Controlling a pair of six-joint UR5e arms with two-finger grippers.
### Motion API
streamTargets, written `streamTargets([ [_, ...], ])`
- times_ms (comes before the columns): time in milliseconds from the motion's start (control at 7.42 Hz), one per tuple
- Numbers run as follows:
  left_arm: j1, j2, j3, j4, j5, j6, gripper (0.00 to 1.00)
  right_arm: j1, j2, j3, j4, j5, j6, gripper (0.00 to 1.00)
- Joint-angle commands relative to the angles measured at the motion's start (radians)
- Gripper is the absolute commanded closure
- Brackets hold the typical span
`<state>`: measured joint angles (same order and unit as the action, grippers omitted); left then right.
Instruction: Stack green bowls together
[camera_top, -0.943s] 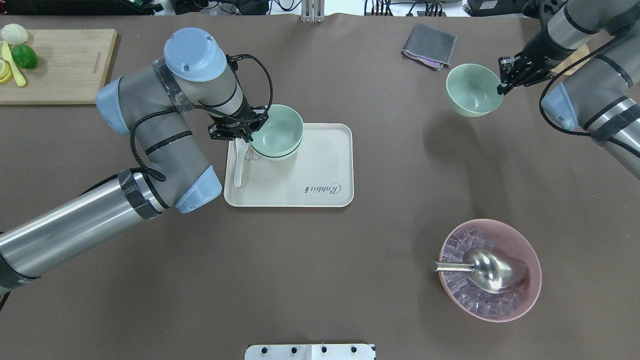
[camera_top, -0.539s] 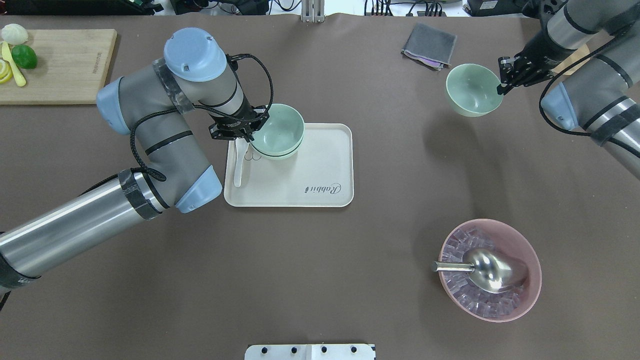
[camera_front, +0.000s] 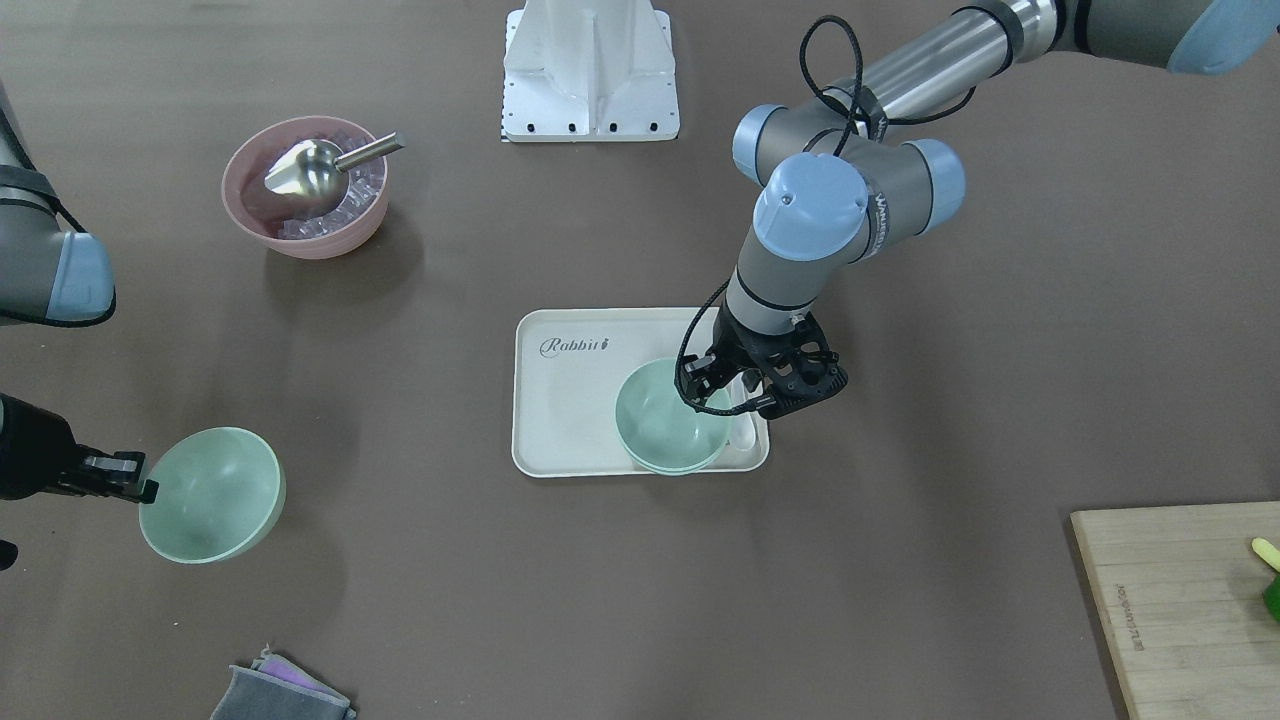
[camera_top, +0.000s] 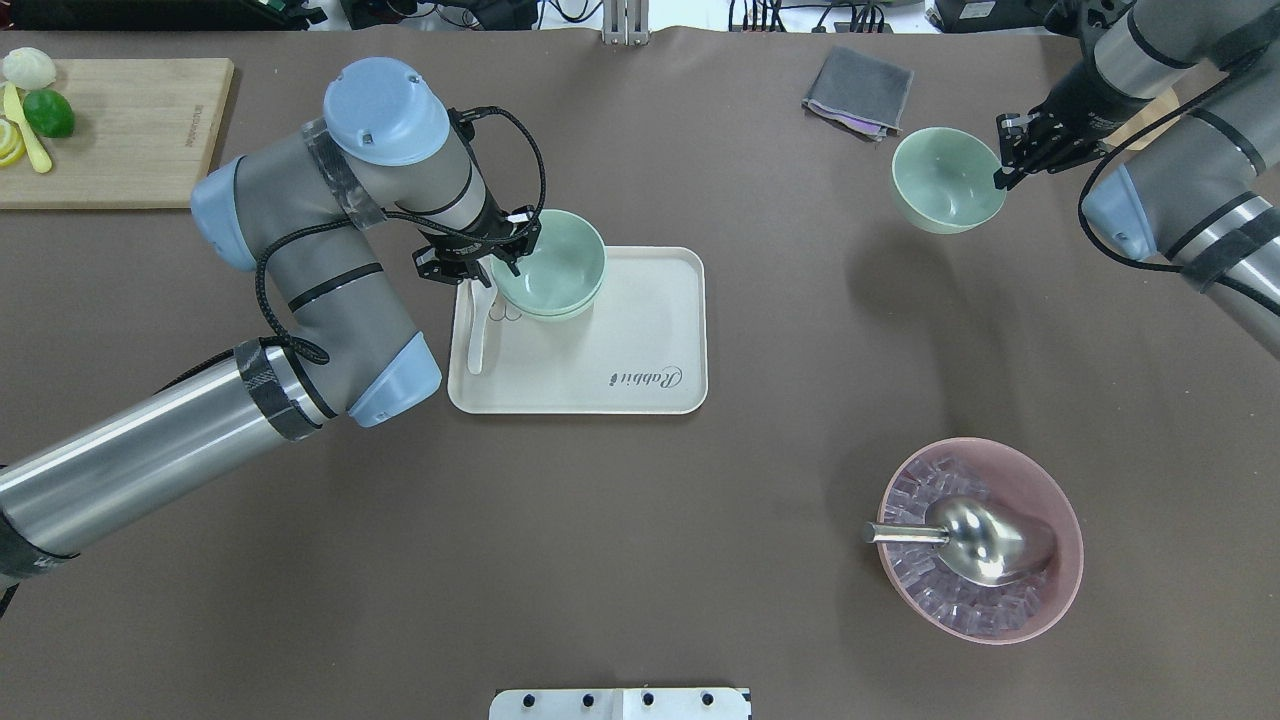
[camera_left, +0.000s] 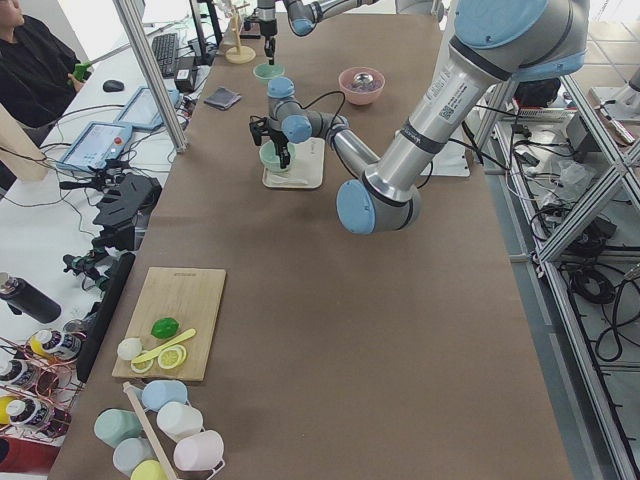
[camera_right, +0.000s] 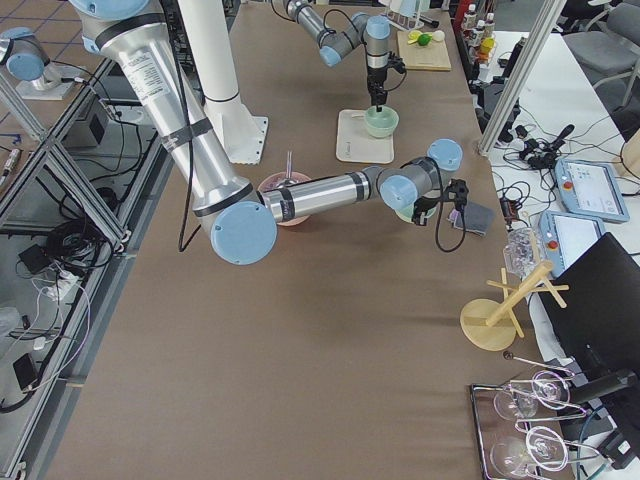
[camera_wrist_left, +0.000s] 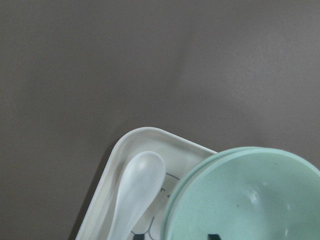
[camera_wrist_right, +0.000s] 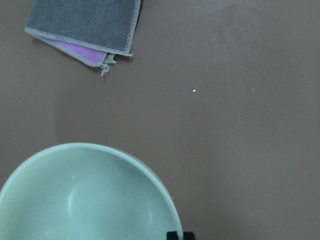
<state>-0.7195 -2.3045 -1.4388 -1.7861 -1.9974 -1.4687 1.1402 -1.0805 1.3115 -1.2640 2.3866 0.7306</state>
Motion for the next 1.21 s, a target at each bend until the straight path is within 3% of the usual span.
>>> streamTargets([
  [0, -0.011, 0.0, -0.017, 0.008, -0.003, 0.005, 0.02, 0.0, 0.008, 0.018, -0.011, 0.009, 0.01, 1.0],
  [269, -0.079, 0.026, -0.05, 0.014, -0.114, 0.054, 0.02, -0.003, 0.017, 0.076, -0.087, 0.013, 0.012, 1.0],
  [539, -0.124, 0.121, -0.129, 0.016, -0.118, 0.18, 0.02, -0.014, 0.063, 0.103, -0.164, 0.019, 0.024, 1.0],
  [1078, -0.187, 0.259, -0.23, 0.044, -0.109, 0.379, 0.02, -0.08, 0.189, 0.107, -0.163, 0.01, 0.244, 1.0],
])
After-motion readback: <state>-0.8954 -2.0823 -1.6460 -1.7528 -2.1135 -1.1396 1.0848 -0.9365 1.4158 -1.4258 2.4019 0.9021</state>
